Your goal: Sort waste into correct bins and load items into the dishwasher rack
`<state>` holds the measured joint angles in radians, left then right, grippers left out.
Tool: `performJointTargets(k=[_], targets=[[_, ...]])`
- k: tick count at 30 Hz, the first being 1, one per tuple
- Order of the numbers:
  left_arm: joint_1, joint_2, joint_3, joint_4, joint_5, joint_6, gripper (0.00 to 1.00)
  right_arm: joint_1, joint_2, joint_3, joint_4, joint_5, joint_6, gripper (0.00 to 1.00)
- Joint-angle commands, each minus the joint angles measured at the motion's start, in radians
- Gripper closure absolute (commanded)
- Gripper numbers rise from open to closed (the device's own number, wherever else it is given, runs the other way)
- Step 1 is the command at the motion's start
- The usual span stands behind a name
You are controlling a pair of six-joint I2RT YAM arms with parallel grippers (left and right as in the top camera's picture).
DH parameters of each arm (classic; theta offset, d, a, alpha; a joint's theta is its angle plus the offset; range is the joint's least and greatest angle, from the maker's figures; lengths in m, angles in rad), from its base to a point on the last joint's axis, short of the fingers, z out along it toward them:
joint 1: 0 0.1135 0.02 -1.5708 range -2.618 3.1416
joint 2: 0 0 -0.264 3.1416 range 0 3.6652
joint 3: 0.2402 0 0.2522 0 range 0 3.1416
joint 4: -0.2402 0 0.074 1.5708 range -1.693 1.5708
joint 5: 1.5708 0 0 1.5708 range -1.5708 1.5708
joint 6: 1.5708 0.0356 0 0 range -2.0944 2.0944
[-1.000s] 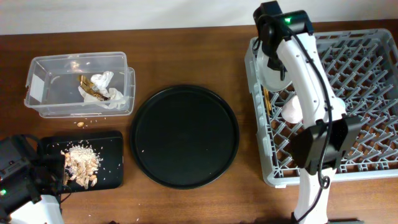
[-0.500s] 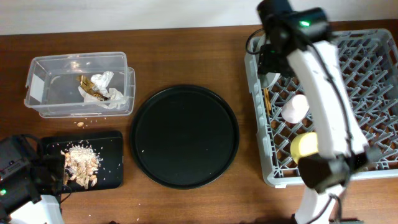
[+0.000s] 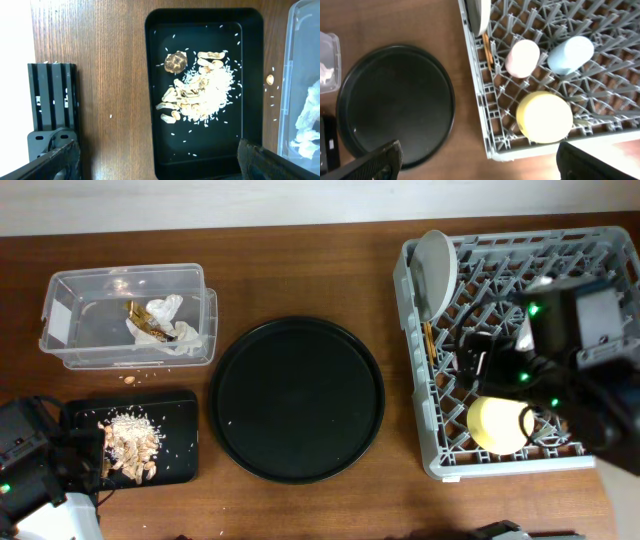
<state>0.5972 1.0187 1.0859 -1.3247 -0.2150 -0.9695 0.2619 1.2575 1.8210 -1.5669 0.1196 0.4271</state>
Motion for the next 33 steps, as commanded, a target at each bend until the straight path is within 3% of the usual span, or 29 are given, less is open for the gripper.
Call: performJointTargets(k=[1, 12, 21, 27, 33], targets=[[0.006, 0.000, -0.003, -0.001, -0.010, -0.010, 0.01, 0.000, -0.077, -0.143, 0.018, -0.041, 0.019, 0.01], [0.006, 0.000, -0.003, -0.001, -0.010, -0.010, 0.01, 0.000, -0.032, -0.215, -0.126, -0.041, 0.018, 0.01], [0.006, 0.000, -0.003, -0.001, -0.010, -0.010, 0.01, 0.000, -0.022, -0.220, -0.115, -0.002, -0.054, 0.01], [0.006, 0.000, -0.003, -0.001, -0.010, -0.010, 0.01, -0.002, -0.189, -0.422, 0.113, 0.003, -0.097, 0.01], [0.006, 0.000, -0.003, -0.001, -0.010, -0.010, 0.01, -0.024, -0.548, -0.846, 0.524, 0.000, -0.156, 0.01]])
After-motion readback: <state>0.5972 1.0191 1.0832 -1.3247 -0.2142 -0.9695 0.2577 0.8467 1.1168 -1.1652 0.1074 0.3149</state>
